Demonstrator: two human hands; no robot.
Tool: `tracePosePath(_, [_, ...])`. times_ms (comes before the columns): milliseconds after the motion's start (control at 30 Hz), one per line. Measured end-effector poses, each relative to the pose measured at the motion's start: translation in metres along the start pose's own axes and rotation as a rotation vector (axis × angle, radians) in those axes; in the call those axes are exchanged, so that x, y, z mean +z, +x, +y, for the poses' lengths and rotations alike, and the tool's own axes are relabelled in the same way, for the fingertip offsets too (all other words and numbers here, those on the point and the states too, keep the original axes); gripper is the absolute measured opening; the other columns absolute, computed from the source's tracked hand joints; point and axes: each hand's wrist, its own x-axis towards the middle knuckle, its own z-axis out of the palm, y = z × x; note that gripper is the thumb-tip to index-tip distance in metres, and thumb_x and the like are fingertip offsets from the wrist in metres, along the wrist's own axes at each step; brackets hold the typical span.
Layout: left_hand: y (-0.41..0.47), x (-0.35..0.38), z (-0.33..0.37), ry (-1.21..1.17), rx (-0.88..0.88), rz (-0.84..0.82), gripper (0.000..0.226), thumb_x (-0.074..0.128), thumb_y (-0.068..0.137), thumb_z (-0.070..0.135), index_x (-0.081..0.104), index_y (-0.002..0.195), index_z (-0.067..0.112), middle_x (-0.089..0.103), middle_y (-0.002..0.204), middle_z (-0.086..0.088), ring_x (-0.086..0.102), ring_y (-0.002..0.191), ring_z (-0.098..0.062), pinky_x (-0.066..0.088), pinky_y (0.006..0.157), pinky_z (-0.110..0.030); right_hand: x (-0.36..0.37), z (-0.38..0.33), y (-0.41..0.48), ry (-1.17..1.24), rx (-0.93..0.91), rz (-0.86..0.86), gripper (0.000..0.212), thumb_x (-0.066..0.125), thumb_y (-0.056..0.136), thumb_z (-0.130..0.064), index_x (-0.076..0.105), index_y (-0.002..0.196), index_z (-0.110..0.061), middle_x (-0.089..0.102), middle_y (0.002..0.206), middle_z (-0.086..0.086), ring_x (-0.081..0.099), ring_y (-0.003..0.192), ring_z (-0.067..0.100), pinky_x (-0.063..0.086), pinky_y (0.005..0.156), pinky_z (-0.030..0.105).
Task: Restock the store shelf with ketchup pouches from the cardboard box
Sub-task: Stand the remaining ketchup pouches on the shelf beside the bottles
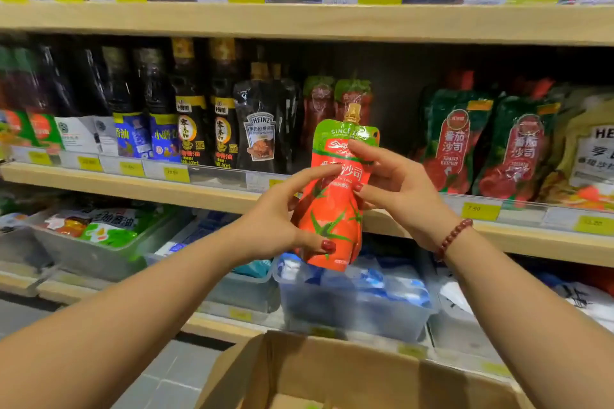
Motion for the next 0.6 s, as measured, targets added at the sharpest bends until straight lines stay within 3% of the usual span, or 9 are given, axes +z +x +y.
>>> tracePosePath(67, [0.013,-0.004,0.005,-0.005,0.030,0.069,0.091,0.082,0.061,-0.007,0.049,0.128,0.045,0.051,0.125,0.015,0.060,0.100,0.004,0.056,0.067,-0.023,-0.014,-0.005,0.013,-0.035,-0.038,0.008,0.057,0.067,0.080,0.001,0.054,0.125,-0.032,0.062,0.120,0.004,0.063,0.107,0.018,0.053,0.088,0.033])
tracePosePath(133, [0.026,-0.009,0.010,-0.003,0.053,0.122,0.090,0.081,0.062,-0.007,0.049,0.126,0.046,0.050,0.119,0.018,0.060,0.095,0.009,0.056,0.063,-0.020,-0.028,0.001,0.018,-0.075,-0.065,0.178,0.049,0.067,0.082,-0.006,0.056,0.121,-0.034,0.064,0.113,0.005,0.064,0.104,0.019,0.052,0.090,0.033])
tracePosePath(233, [0.051,-0.016,0.015,-0.019,0.073,0.171,0.090,0.080,0.062,-0.010,0.049,0.125,0.046,0.050,0.120,0.016,0.062,0.095,0.006,0.057,0.064,-0.023,-0.046,0.024,0.016,-0.396,0.050,0.409,0.029,0.066,0.084,-0.016,0.063,0.112,-0.025,0.066,0.099,0.001,0.062,0.093,0.013,0.051,0.091,0.038])
tracePosePath(300, [0.069,-0.020,0.016,-0.017,0.066,0.197,0.093,0.079,0.062,-0.012,0.048,0.128,0.045,0.052,0.122,0.015,0.066,0.095,-0.004,0.059,0.066,-0.034,-0.050,0.040,0.012,-0.691,0.146,0.355,0.023,0.068,0.082,-0.031,0.068,0.103,-0.023,0.067,0.096,-0.002,0.060,0.091,0.013,0.048,0.090,0.039])
tracePosePath(367, [0.086,-0.021,0.013,0.011,0.055,0.219,0.093,0.081,0.061,-0.009,0.047,0.126,0.049,0.050,0.124,0.018,0.064,0.099,-0.007,0.059,0.068,-0.031,-0.046,0.054,0.009,-0.917,0.130,0.317,0.016,0.066,0.079,-0.044,0.069,0.084,-0.029,0.066,0.081,-0.011,0.060,0.082,0.012,0.045,0.084,0.038])
tracePosePath(433, [0.103,-0.023,0.009,0.039,0.055,0.255,0.093,0.083,0.060,-0.005,0.044,0.126,0.049,0.048,0.118,0.023,0.059,0.099,-0.003,0.056,0.065,-0.019,-0.041,0.063,0.008,-1.023,0.067,0.370,0.019,0.064,0.077,-0.048,0.062,0.069,-0.031,0.055,0.059,-0.017,0.055,0.065,0.009,0.041,0.076,0.034])
tracePosePath(500, [0.120,-0.024,0.006,0.069,0.069,0.294,0.094,0.084,0.060,-0.002,0.042,0.129,0.046,0.051,0.116,0.022,0.059,0.099,-0.003,0.053,0.064,-0.013,-0.038,0.071,0.007,-1.105,0.006,0.429,0.023,0.061,0.077,-0.051,0.055,0.066,-0.031,0.046,0.054,-0.018,0.047,0.059,0.007,0.036,0.068,0.032])
tracePosePath(600, [0.140,-0.022,0.000,0.080,0.104,0.289,0.096,0.082,0.059,-0.006,0.042,0.128,0.047,0.052,0.129,0.006,0.059,0.109,-0.010,0.056,0.079,-0.023,-0.039,0.080,0.006,-1.169,-0.069,0.476,0.026,0.056,0.078,-0.054,0.050,0.067,-0.031,0.042,0.058,-0.018,0.041,0.059,0.007,0.028,0.065,0.029])
